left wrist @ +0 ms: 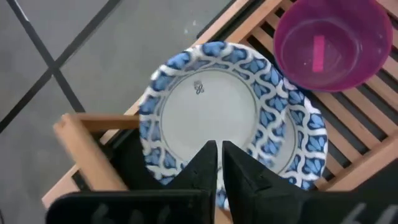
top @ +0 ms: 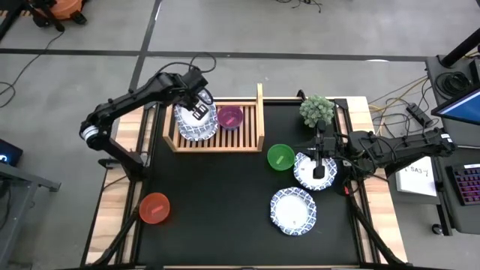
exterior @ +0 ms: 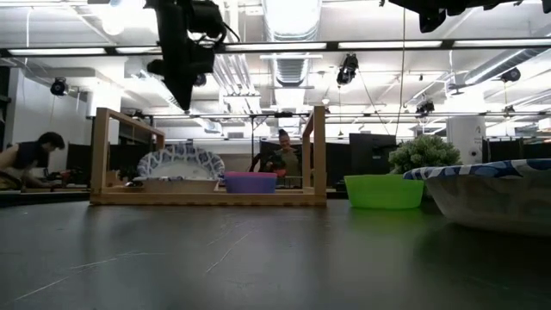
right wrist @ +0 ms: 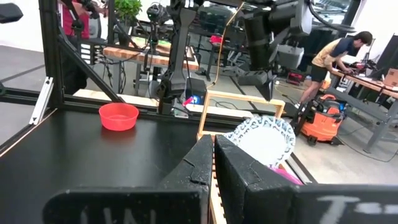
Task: Place and stack bowls onto a shelf
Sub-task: Stack the blue patterned bowl on top of the blue patterned bowl on the shelf
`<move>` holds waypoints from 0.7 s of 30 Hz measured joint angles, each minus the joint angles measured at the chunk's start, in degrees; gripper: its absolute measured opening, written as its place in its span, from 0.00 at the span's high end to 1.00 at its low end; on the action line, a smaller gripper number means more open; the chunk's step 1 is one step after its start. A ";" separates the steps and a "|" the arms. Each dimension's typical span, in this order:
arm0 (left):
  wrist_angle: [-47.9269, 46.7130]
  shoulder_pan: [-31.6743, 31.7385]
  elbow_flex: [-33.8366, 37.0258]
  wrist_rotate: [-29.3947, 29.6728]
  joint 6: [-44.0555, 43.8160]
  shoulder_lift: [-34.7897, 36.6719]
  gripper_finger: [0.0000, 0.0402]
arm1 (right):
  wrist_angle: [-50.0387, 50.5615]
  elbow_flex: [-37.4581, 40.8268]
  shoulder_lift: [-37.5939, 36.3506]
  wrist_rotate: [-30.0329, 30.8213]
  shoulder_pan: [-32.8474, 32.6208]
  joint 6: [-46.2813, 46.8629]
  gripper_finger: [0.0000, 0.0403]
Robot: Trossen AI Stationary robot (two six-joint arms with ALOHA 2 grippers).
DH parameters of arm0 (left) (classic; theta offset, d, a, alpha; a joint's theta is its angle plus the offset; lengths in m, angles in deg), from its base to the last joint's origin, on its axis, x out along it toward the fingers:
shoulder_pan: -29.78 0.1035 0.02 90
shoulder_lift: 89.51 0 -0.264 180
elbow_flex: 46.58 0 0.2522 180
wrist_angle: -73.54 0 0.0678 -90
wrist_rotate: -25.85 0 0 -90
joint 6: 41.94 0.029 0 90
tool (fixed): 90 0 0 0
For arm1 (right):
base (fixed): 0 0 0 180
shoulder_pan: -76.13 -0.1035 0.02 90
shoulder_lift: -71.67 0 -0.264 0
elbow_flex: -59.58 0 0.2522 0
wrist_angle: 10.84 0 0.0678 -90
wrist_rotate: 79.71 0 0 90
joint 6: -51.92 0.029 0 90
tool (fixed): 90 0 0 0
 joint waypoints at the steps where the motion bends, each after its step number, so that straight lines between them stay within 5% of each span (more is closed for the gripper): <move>1: 1.03 -0.08 0.76 -0.01 0.02 -0.39 0.99 | 0.01 0.00 0.00 0.00 0.01 -0.05 0.98; 21: 22.10 -0.86 23.01 -0.02 -4.11 -1.95 1.00 | 0.42 0.00 0.02 0.04 0.01 -1.28 0.98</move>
